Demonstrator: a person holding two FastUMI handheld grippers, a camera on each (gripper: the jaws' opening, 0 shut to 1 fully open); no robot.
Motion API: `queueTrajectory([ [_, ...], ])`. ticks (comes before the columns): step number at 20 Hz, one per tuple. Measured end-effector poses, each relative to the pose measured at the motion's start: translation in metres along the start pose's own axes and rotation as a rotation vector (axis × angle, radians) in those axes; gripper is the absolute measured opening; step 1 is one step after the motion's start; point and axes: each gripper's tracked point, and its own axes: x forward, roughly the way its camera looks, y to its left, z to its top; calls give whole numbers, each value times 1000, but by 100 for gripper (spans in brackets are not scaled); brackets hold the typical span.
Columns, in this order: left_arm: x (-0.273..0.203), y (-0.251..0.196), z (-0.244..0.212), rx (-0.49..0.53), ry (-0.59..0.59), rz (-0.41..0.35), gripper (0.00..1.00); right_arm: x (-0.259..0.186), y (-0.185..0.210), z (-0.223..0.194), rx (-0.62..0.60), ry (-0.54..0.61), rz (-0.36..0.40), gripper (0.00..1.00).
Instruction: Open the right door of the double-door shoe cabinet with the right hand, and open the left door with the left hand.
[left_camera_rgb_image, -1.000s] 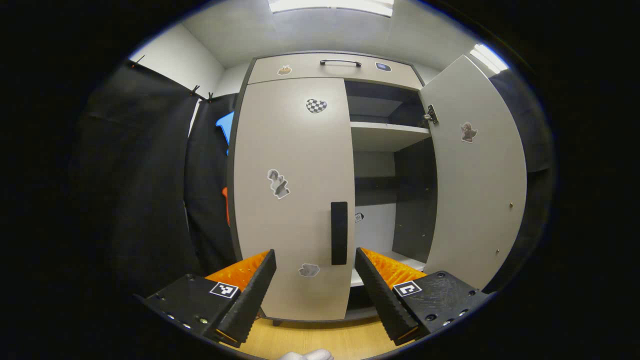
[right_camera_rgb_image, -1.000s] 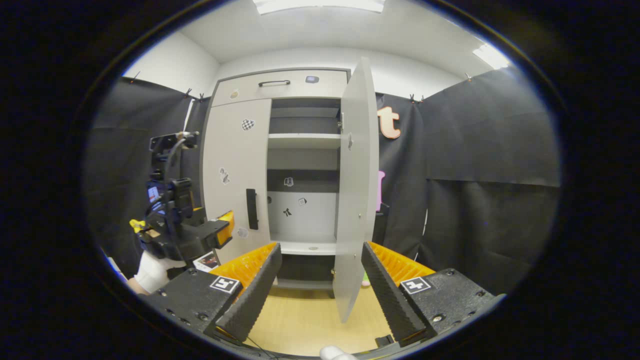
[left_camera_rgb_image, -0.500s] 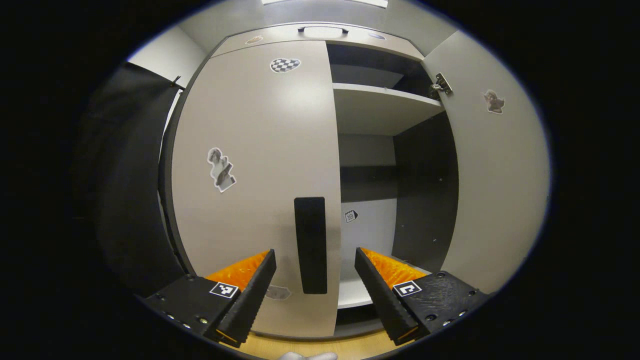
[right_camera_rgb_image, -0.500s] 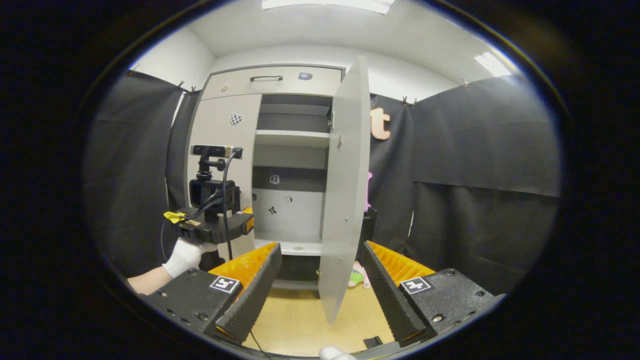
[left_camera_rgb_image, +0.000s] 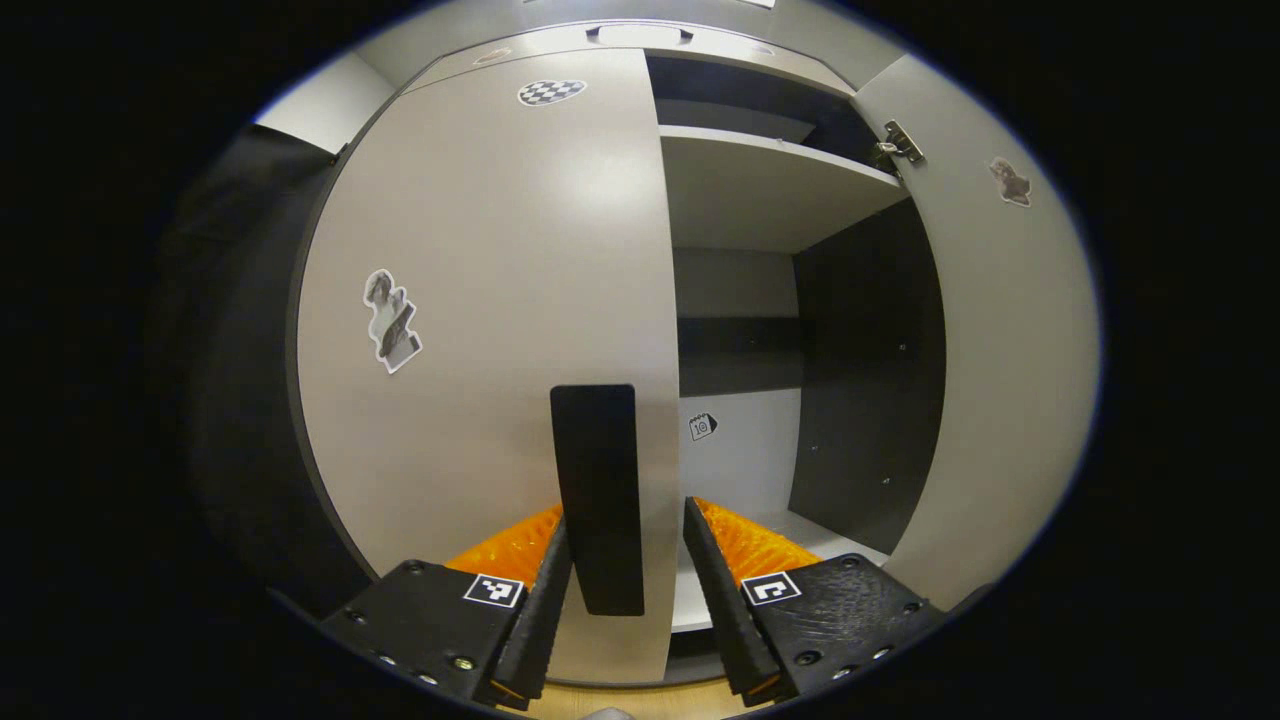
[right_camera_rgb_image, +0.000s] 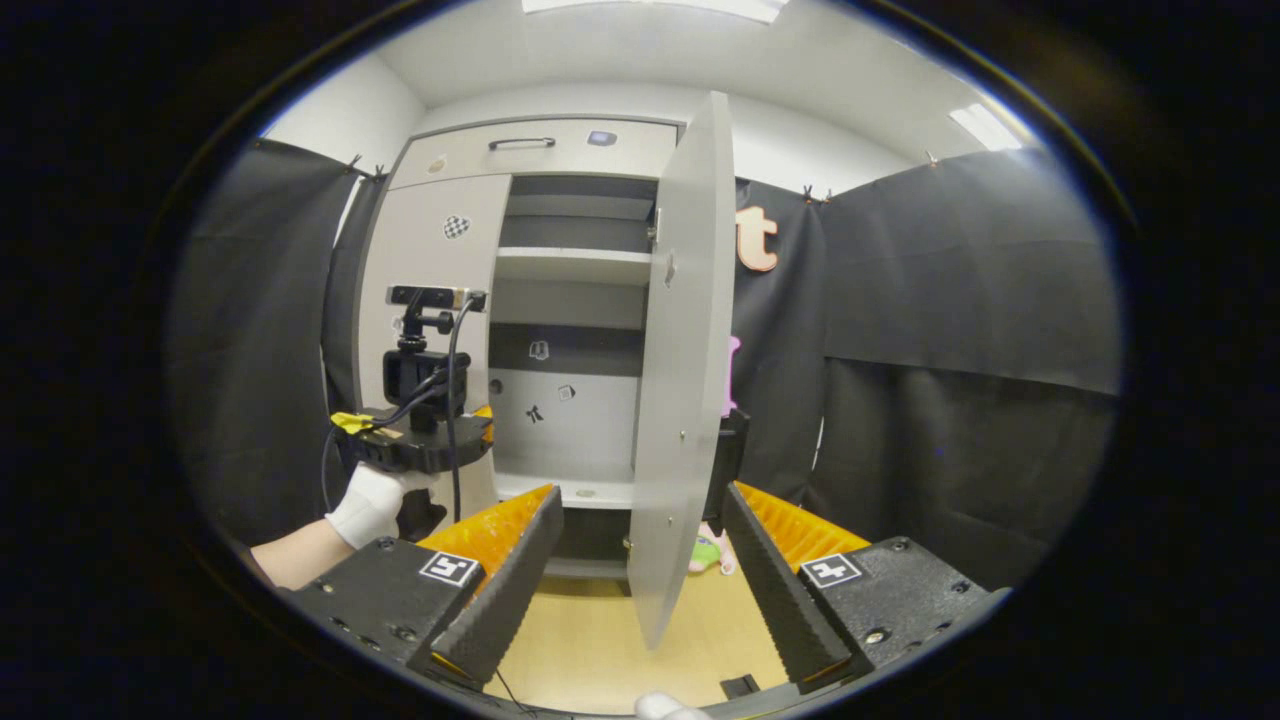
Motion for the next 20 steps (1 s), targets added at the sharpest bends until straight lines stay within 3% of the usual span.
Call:
queueTrajectory([
  [2, -3, 3, 3, 18, -11, 20, 69, 0, -2, 0, 0, 0, 4, 100],
  [3, -4, 5, 5, 18, -17, 25, 63, 0, -3, -1, -2, 0, 6, 100],
  [4, -2, 9, 3, 22, -13, 35, 33, 0, -4, -2, -4, 4, 7, 100],
  [5, -2, 12, 2, 11, -16, 30, 34, 2, -4, -3, -3, 9, 11, 100],
  [6, -2, 11, 3, 2, -12, 21, 25, 2, -2, -3, 0, 13, 17, 100],
  [7, -3, 11, 3, -8, -7, 9, 32, 1, -2, -4, 1, 15, 21, 100],
  [18, -27, 13, 0, -9, 8, -19, 29, -12, 1, -4, 6, 5, 67, 100],
  [20, -35, 12, 2, -16, 9, -38, 23, -17, 3, -7, 9, 7, 85, 100],
])
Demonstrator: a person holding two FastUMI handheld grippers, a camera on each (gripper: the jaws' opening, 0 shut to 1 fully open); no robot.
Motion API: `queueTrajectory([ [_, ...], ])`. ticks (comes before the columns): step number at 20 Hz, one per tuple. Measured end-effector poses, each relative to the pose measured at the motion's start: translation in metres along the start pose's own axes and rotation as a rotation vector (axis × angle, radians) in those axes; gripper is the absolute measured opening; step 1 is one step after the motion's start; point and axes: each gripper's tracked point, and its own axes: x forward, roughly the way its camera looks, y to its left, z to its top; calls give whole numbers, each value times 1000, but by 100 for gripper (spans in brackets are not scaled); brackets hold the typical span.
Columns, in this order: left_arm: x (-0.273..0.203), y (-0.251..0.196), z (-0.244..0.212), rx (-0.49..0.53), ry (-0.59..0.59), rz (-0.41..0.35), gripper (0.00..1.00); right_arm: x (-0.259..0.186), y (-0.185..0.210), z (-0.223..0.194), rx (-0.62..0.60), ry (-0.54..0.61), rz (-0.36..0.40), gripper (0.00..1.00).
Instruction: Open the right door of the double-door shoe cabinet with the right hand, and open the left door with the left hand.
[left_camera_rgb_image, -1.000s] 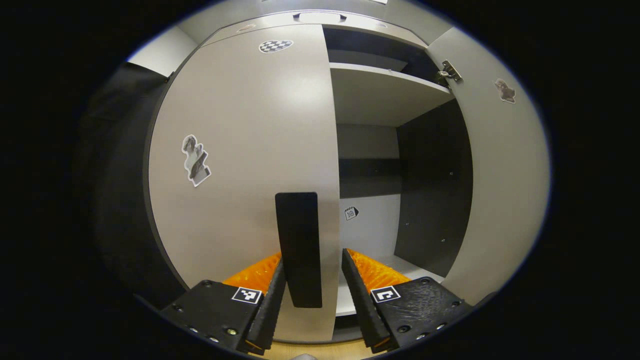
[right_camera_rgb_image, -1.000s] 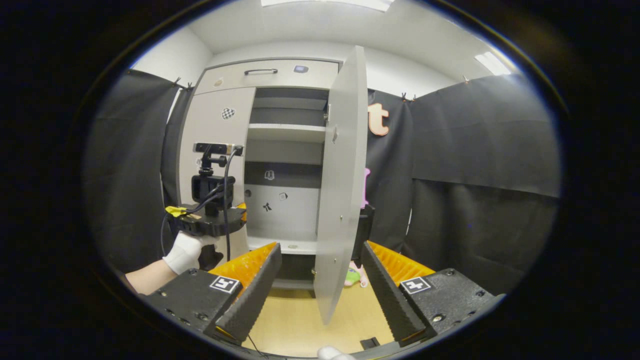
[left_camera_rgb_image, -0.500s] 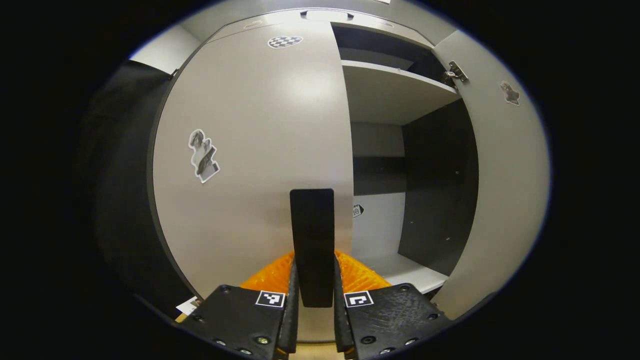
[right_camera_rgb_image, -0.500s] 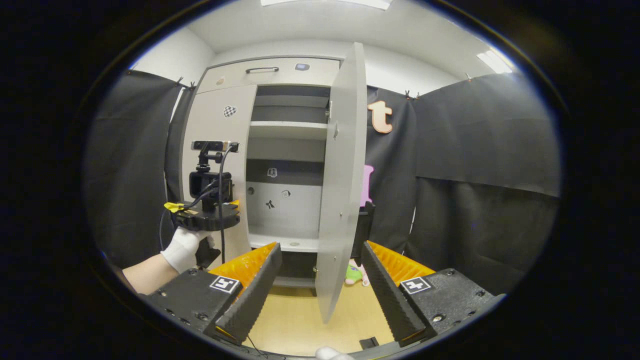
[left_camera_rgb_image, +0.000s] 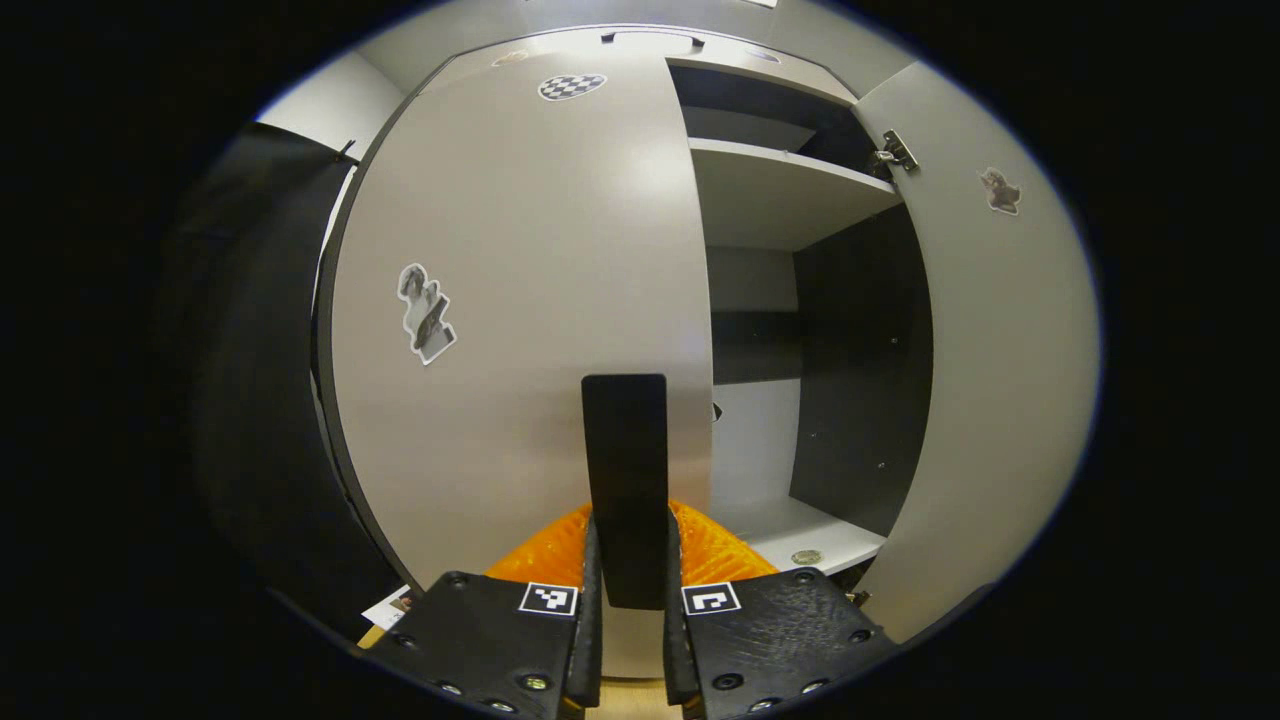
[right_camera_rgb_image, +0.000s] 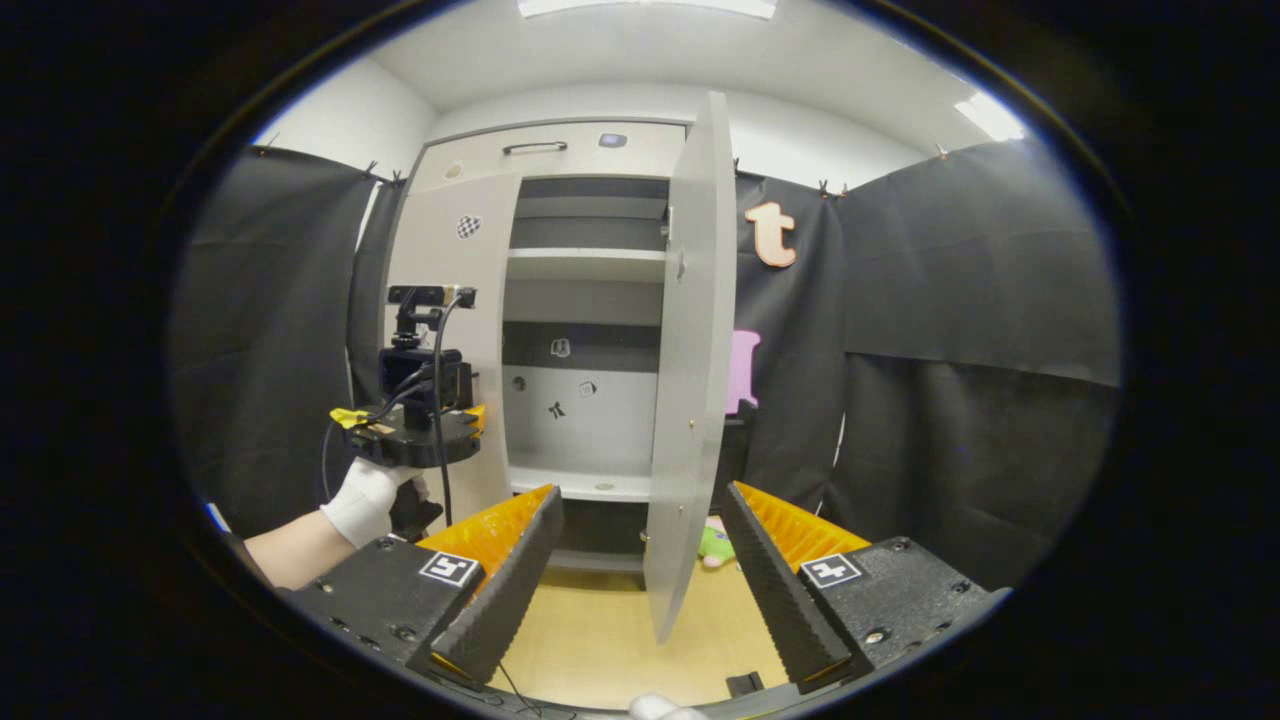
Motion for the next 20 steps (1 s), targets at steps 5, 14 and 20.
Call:
queueTrajectory([
  [5, -8, 6, -2, -6, -7, -17, 19, -7, 5, 0, 1, -9, 35, 100],
  [14, -26, 22, -5, -10, -11, -19, 19, -11, 30, -7, 2, 2, 114, 100],
  [20, -50, 37, -5, -19, -11, -1, 19, -10, 48, -6, -4, -1, 162, 100],
])
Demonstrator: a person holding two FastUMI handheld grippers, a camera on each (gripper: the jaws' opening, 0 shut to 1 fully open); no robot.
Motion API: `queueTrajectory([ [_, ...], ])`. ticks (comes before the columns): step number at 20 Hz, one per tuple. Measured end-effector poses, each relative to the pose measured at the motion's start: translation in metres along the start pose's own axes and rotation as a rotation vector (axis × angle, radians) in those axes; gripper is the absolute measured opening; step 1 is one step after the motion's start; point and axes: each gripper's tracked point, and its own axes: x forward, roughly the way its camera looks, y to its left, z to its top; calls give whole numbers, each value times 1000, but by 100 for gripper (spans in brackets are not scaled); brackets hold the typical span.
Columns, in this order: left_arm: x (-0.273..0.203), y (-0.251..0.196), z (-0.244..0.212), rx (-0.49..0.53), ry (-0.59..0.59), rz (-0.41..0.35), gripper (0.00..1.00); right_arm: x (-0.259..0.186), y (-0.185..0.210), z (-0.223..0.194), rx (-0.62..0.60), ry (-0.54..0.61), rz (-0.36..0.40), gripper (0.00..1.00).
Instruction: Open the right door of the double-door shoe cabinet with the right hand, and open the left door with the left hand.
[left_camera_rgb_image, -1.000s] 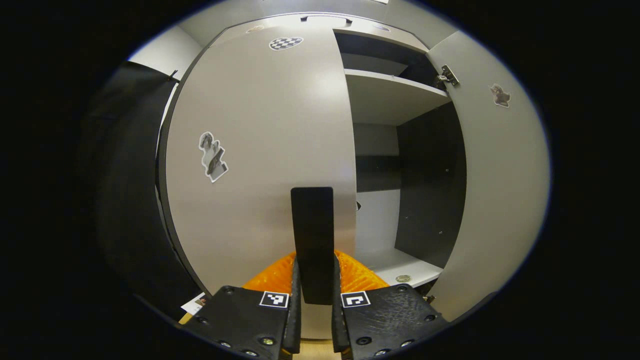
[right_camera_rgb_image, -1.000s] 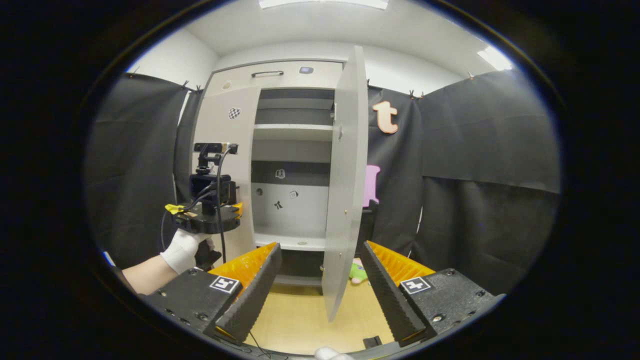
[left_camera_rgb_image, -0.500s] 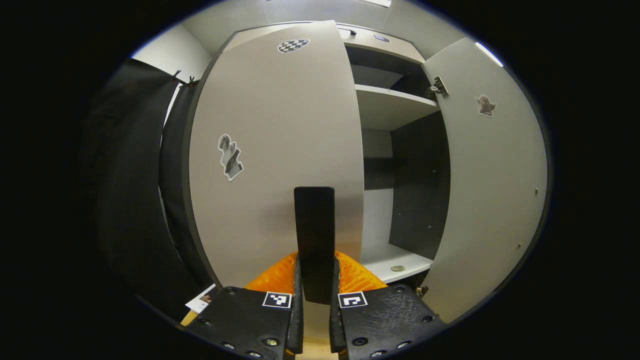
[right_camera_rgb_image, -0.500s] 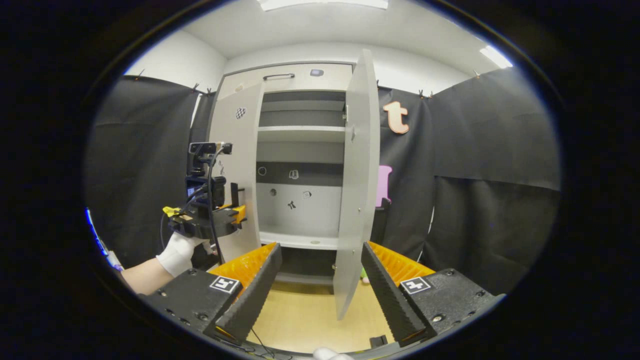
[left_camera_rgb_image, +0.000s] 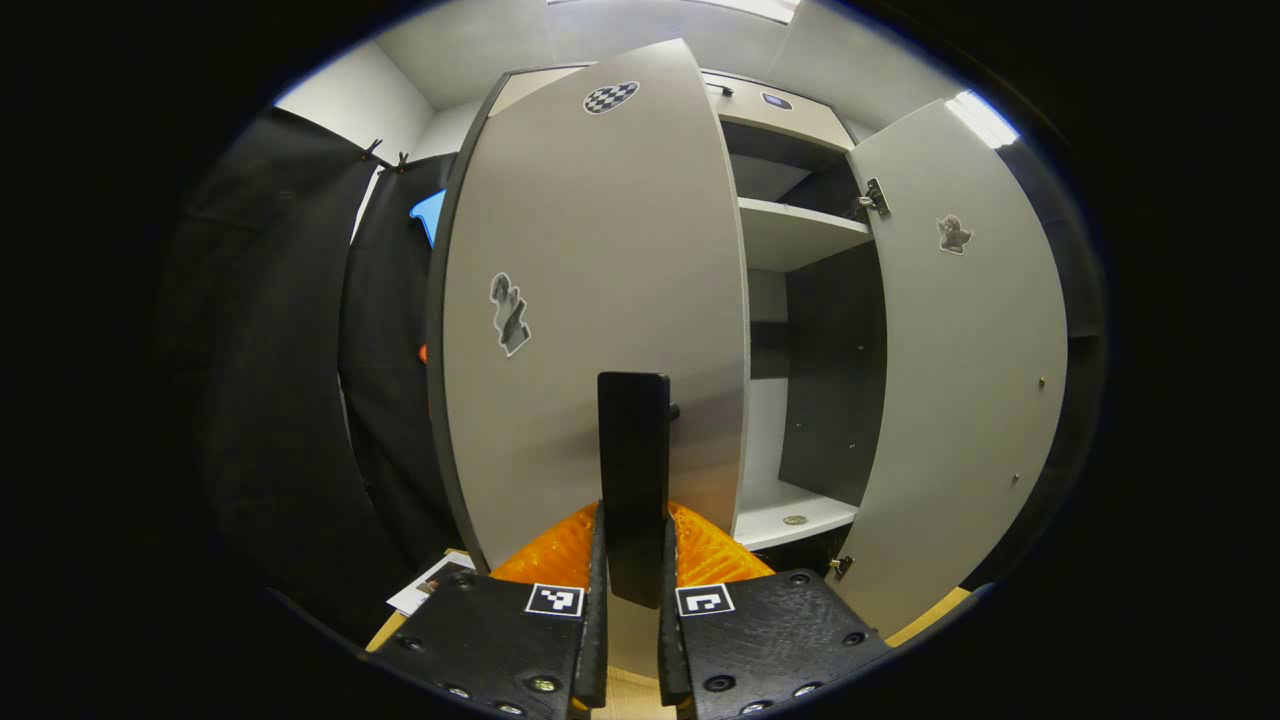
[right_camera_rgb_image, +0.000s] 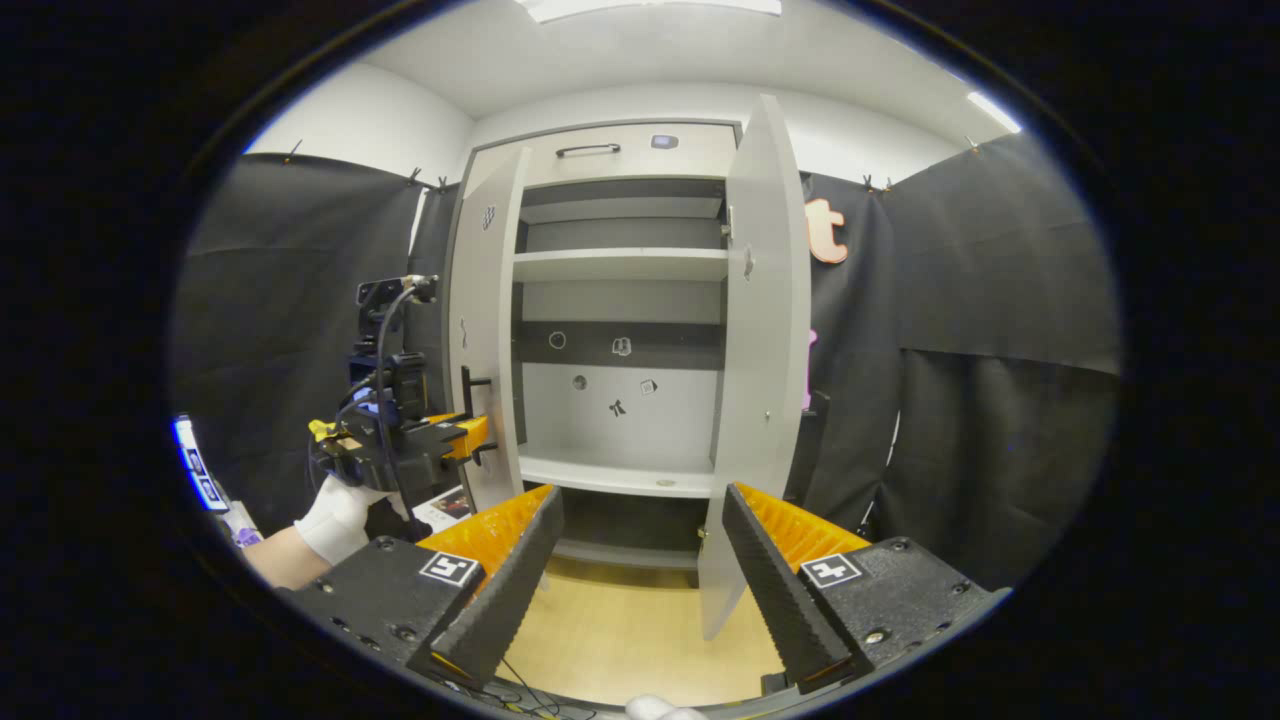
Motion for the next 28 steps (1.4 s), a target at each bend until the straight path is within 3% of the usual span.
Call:
queueTrajectory([
  [1, -4, 2, 0, -2, -11, -5, 12, 1, 3, 0, -2, 0, 6, 100],
  [4, -10, 10, -2, 9, -3, 0, 13, 3, 14, 0, -2, 1, 30, 100],
  [5, -13, 15, -2, 18, -7, 8, 21, 3, 18, 0, -2, -1, 38, 100],
  [6, -17, 20, -2, 26, -10, 15, 13, 4, 22, 0, -3, -1, 46, 100],
  [9, -21, 37, -5, 30, -8, 32, 12, 5, 34, -1, -10, -1, 63, 100],
  [10, -30, 40, -3, 23, -11, 33, 6, 5, 38, 0, -8, -4, 70, 100],
  [12, -36, 50, -5, 27, -9, 49, 5, 7, 47, 0, -5, -4, 85, 100],
  [15, -45, 73, -5, 45, -9, 100, 5, 9, 65, -3, -4, 0, 109, 100],
  [16, -46, 82, -4, 42, -20, 122, 0, 11, 70, -4, -5, 0, 117, 100],
  [21, -58, 124, -10, 55, -8, 194, 0, 14, 94, -9, -2, 13, 157, 100],
  [27, -59, 139, -12, 36, -12, 150, 0, 15, 102, -6, -4, 7, 157, 100],
  [28, -59, 143, -13, 41, -9, 139, 9, 15, 100, -6, 0, 5, 151, 100],
])
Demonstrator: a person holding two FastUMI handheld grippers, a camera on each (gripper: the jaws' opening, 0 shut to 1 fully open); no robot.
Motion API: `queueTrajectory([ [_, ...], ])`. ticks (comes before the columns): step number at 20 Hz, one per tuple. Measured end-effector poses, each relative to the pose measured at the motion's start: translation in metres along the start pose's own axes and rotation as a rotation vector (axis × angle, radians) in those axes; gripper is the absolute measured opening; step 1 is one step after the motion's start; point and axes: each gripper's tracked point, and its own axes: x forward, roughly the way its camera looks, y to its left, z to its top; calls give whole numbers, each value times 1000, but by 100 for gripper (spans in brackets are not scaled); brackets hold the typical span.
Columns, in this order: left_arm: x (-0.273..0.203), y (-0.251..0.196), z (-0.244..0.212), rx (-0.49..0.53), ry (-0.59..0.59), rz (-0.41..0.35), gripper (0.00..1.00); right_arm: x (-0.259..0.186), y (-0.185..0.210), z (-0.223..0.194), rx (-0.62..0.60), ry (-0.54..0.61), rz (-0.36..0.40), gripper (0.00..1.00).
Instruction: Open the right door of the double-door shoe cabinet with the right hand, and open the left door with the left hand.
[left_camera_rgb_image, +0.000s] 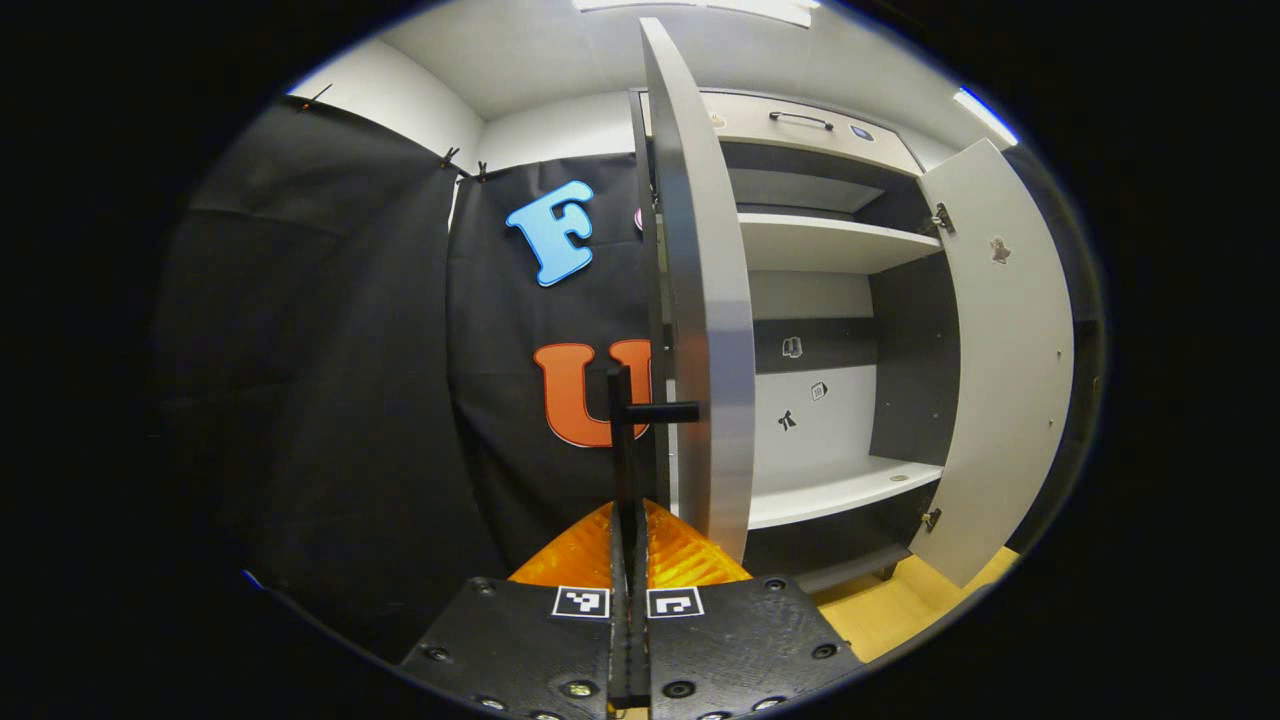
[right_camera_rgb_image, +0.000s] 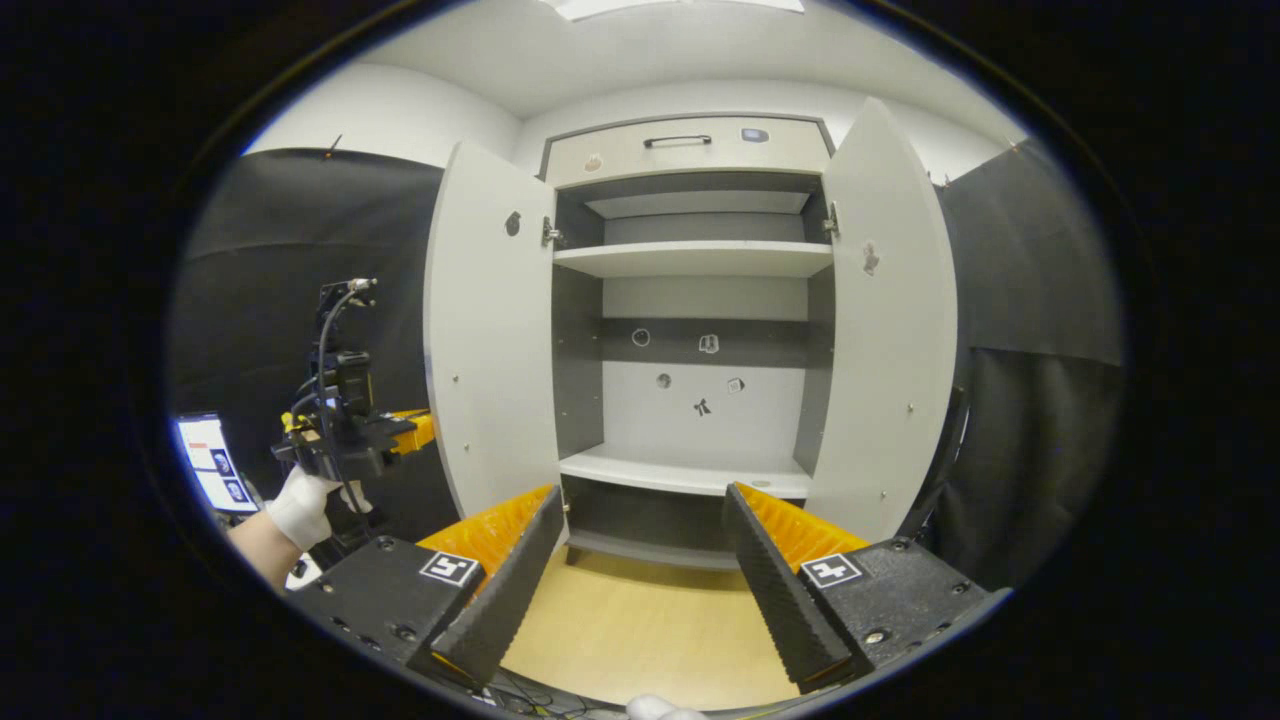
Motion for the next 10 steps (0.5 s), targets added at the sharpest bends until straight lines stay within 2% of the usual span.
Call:
queueTrajectory([
  [3, 1, 2, -1, 31, 3, -28, 9, 0, -2, -1, 7, 4, -15, 100],
  [5, 0, 3, -1, 48, -3, -23, 0, -2, -2, 0, 5, 0, -19, 100],
  [6, 1, 3, -1, 41, -4, -21, 9, -2, -1, 0, 5, 0, -20, 100],
  [7, -1, 3, -1, 32, -8, -21, 0, -2, -1, 0, 5, 1, -21, 100],
  [10, 1, 3, -1, 23, -10, -20, 0, -4, -1, 0, 3, 4, -26, 100],
])
